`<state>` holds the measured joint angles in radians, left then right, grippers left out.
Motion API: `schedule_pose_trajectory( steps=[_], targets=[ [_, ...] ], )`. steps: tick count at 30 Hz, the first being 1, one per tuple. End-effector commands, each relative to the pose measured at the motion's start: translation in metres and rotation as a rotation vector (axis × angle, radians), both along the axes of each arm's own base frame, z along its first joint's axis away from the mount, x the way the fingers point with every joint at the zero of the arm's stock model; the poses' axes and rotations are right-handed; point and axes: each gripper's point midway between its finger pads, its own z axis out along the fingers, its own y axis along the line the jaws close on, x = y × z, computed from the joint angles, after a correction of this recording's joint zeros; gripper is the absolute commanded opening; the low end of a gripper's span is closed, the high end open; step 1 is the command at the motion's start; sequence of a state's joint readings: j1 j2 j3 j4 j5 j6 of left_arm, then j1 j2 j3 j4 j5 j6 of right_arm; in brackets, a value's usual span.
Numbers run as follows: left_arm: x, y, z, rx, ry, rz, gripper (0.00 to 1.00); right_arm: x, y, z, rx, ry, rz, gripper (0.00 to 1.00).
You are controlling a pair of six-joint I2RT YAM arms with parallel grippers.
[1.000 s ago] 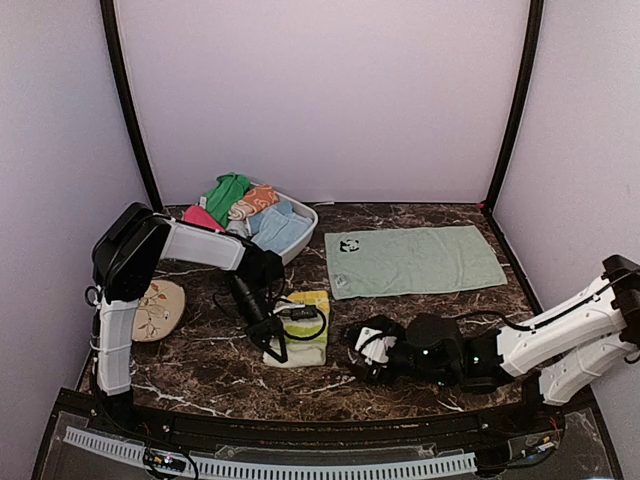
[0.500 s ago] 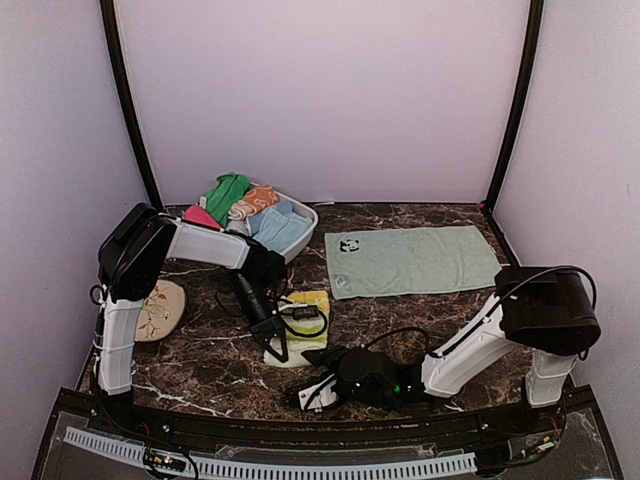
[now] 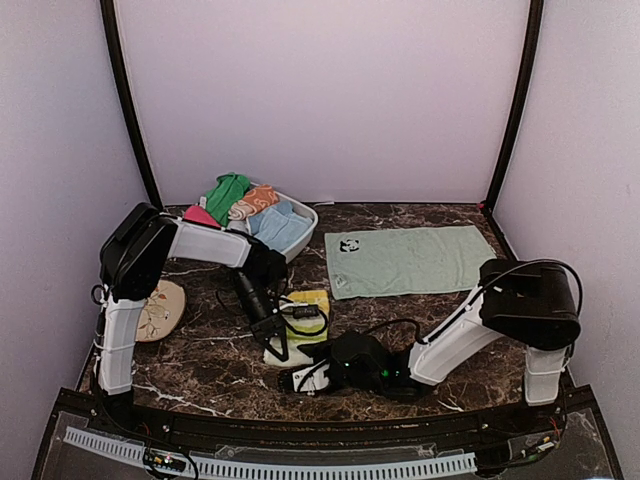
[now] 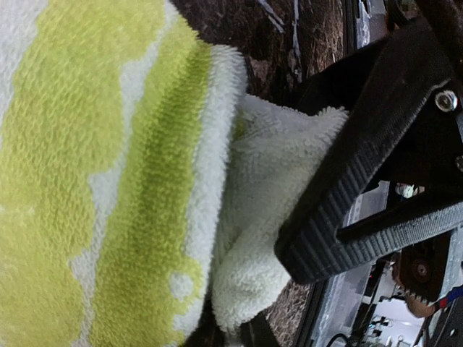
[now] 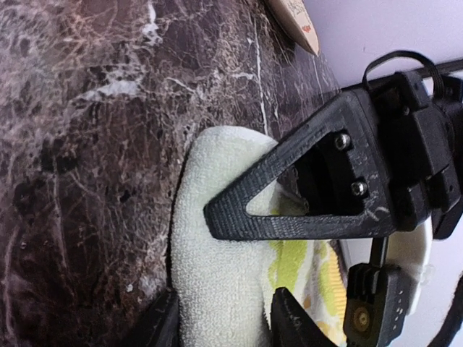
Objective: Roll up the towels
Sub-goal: Roll the towel at the center of the board.
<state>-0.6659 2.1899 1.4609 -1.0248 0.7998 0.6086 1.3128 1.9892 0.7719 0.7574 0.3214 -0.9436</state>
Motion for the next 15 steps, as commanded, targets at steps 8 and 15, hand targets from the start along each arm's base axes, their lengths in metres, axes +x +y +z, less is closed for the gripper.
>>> schedule_pose_trajectory(
  steps=[8, 15],
  targets=[
    [0.040, 0.014, 0.035, -0.088, -0.231, 0.056, 0.49, -0.003, -0.030, -0.053, -0.055, 0.541, -0.182, 0.19],
    [0.057, 0.048, 0.081, -0.188, -0.373, 0.180, 0.50, 0.006, -0.029, -0.032, 0.052, 0.869, -0.260, 0.09]
  ],
)
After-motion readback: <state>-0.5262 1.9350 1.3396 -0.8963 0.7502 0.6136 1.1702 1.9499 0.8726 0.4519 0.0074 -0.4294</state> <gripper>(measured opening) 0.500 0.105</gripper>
